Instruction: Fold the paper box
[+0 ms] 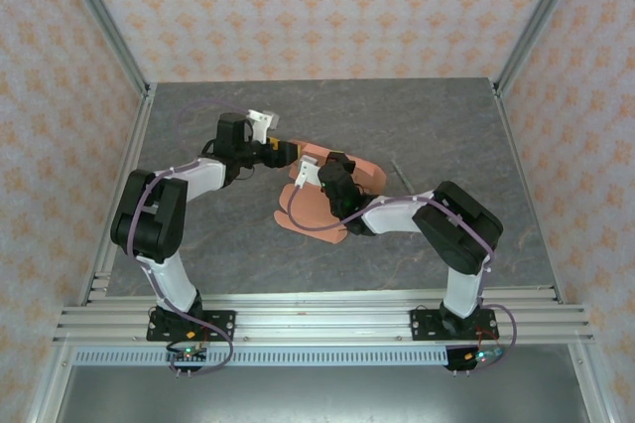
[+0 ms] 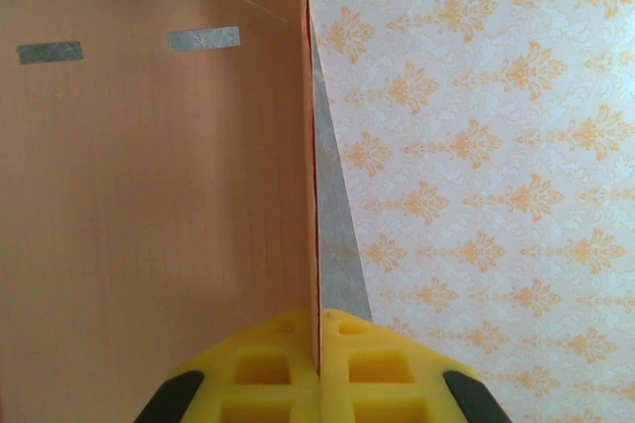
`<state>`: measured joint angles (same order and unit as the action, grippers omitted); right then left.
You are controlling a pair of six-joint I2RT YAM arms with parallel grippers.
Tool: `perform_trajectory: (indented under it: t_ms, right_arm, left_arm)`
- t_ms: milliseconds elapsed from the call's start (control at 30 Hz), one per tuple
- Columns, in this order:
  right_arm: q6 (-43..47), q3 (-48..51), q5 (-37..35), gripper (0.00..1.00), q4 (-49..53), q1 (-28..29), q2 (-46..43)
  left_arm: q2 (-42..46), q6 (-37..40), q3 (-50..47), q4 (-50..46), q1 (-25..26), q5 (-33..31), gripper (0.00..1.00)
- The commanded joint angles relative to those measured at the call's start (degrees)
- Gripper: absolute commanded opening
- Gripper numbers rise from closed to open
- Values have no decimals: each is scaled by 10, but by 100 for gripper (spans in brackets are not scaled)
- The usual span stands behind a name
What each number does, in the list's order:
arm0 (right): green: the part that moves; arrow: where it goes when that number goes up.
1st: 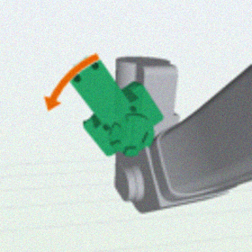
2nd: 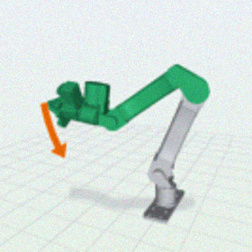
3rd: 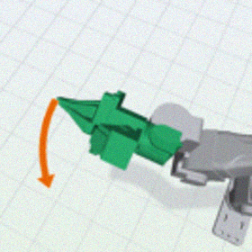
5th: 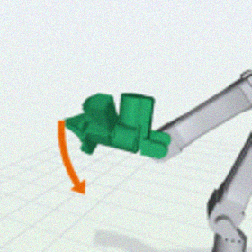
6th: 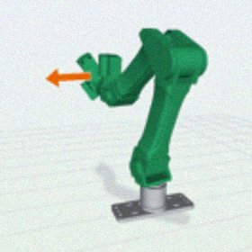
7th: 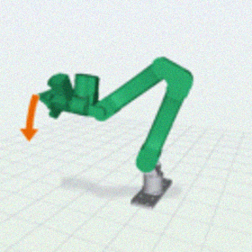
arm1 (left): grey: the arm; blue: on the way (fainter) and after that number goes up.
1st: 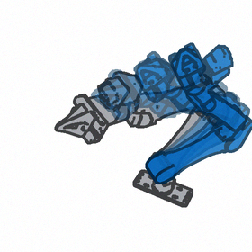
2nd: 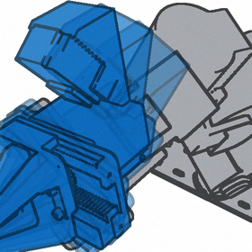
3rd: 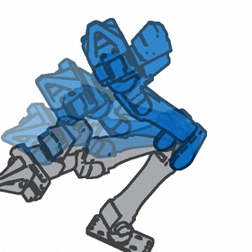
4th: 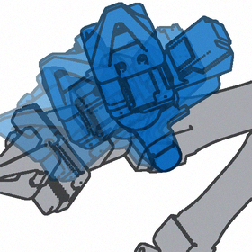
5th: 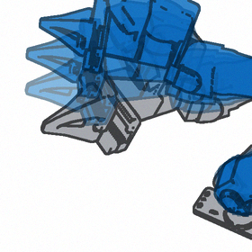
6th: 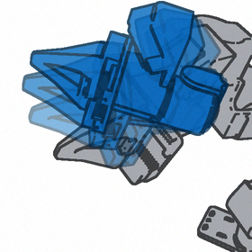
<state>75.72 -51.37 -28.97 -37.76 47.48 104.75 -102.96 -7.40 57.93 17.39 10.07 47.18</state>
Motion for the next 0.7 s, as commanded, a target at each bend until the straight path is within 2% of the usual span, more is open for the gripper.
perform_trajectory:
  t_ms: [0, 667]
  right_arm:
    - [0, -16, -5, 0, 5, 4, 1]
    - [-35, -28, 8, 0, 27, -8, -9]
  left_arm:
    - [-6, 7, 14, -2, 1, 53, 76]
    - [27, 5, -37, 10, 9, 98, 66]
